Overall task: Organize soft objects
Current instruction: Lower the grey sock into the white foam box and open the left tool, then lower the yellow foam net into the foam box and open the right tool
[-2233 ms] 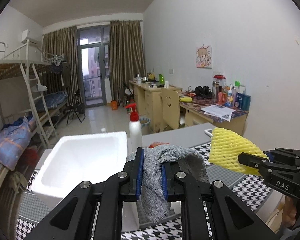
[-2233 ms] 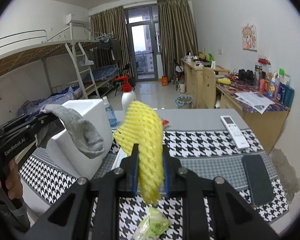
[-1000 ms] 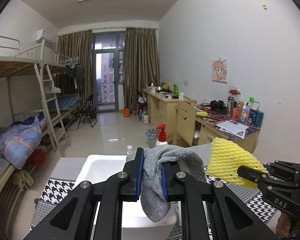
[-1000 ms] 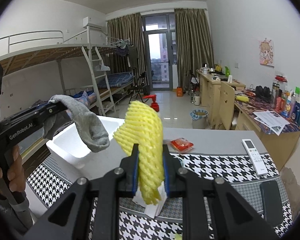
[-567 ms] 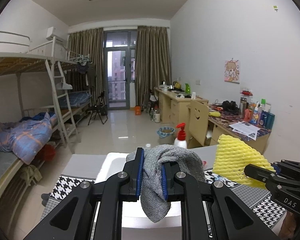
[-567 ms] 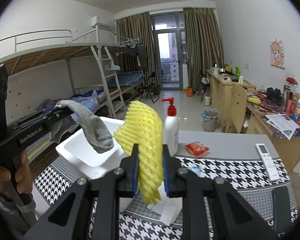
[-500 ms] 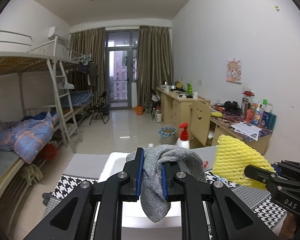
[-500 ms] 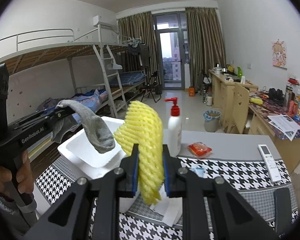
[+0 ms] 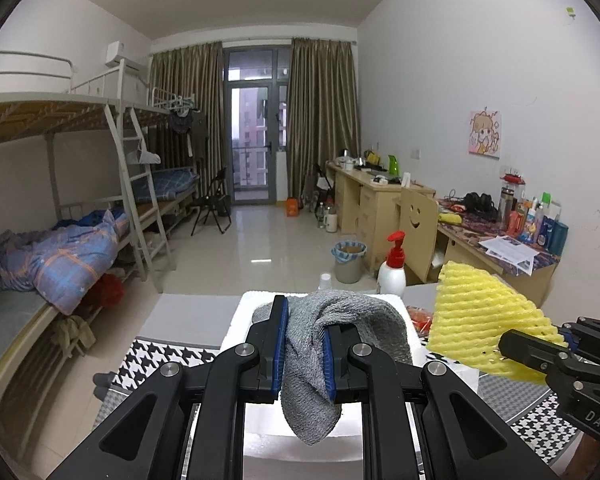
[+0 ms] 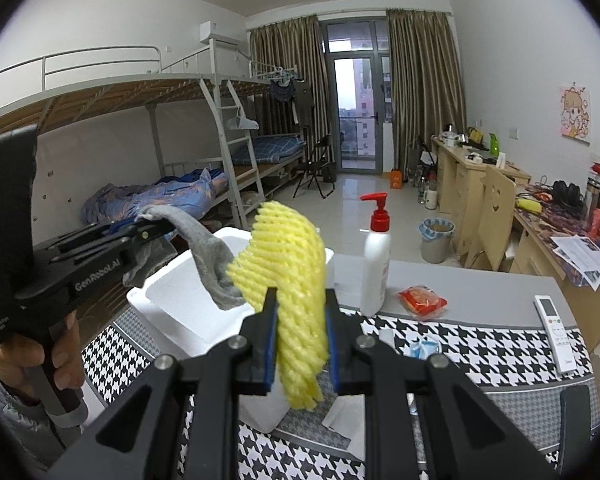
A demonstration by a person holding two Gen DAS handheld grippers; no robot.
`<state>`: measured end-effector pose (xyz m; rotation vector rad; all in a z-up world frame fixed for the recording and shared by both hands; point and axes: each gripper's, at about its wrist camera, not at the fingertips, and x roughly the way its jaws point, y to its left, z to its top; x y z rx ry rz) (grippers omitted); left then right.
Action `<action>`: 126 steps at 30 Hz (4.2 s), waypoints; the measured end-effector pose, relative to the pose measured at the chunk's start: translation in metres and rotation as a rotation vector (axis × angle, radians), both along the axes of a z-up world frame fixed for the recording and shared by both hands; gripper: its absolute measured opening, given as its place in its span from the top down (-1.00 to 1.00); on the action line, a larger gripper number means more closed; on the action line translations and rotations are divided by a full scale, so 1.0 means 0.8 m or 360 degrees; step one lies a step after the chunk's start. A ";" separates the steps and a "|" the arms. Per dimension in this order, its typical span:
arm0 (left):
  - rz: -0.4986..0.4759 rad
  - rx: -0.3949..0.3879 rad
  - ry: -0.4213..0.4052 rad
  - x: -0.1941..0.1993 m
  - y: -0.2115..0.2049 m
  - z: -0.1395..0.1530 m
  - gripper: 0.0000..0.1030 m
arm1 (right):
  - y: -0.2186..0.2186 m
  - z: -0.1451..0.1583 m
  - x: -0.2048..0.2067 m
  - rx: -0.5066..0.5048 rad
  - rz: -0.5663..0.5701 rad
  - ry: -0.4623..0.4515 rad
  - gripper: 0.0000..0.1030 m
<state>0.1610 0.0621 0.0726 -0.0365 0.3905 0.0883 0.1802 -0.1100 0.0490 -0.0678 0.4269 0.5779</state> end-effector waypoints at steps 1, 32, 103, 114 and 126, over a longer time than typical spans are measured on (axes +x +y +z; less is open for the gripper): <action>-0.0004 -0.0006 0.0007 0.003 -0.001 0.000 0.68 | 0.000 0.000 0.000 -0.0001 -0.0005 -0.0001 0.54; -0.0053 0.0005 0.0133 0.025 0.016 -0.023 -0.66 | 0.020 -0.003 0.007 -0.0047 -0.0037 0.0013 0.54; 0.0046 -0.0021 0.0023 -0.011 0.079 -0.033 -0.89 | 0.124 -0.005 0.040 -0.0204 0.0178 0.0117 -0.22; 0.0062 -0.0015 0.0015 -0.016 0.082 -0.033 -0.90 | 0.123 -0.001 0.038 -0.0191 0.0180 0.0110 -0.30; 0.0073 0.0025 -0.0023 -0.033 0.070 -0.023 -0.98 | 0.093 0.009 0.019 -0.0081 0.0146 0.0051 -0.76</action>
